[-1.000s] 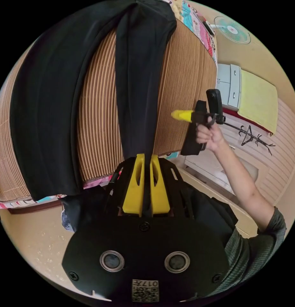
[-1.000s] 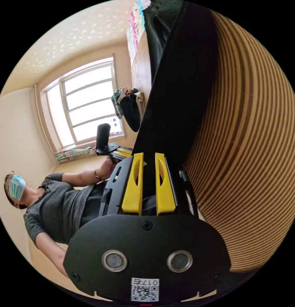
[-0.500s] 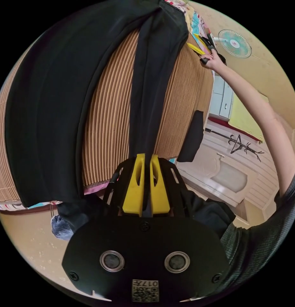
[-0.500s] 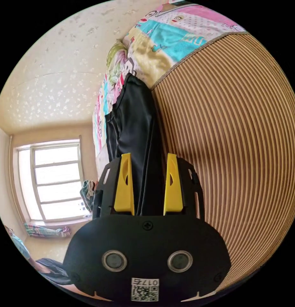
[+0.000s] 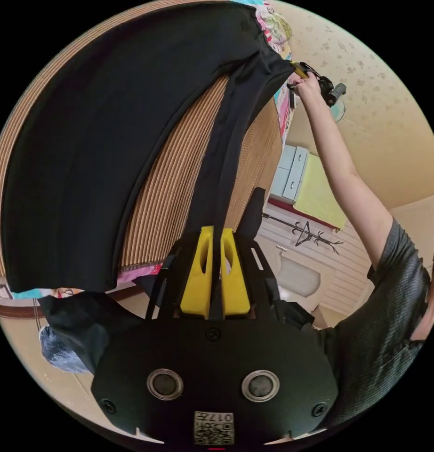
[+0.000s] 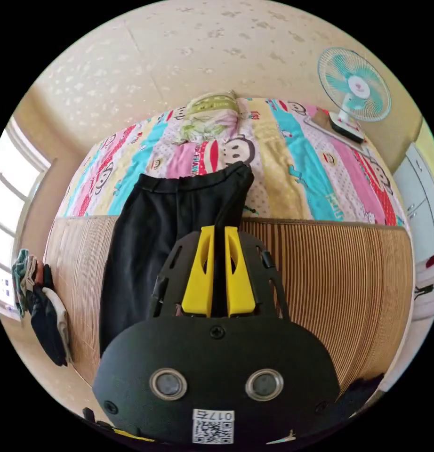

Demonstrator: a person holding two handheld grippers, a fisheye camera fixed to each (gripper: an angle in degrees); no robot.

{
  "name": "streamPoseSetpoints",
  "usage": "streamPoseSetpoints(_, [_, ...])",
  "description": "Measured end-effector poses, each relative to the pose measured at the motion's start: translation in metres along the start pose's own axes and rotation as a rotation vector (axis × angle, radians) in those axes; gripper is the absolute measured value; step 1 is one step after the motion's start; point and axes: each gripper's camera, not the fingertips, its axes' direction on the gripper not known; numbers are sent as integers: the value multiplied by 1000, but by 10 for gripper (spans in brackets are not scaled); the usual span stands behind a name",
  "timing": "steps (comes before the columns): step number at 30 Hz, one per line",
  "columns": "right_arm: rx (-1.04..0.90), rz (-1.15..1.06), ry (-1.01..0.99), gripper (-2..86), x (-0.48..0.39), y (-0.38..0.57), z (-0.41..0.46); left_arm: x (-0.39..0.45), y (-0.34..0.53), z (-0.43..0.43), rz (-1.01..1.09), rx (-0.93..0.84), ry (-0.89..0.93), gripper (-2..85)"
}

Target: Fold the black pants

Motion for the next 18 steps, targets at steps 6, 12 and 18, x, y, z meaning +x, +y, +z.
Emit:
streamPoseSetpoints(6, [148,-257,-171,37,-163,-2,-1,-1,53,-68,-66,208,85,-1])
streamPoseSetpoints(12, [-49,-254,-493,55,-195,9,97,-30,73,-116,-187,303,-86,0])
streamPoseSetpoints(18, [-310,-509,-629,91,-152,171,109,-42,59,-116,-225,232,-116,1])
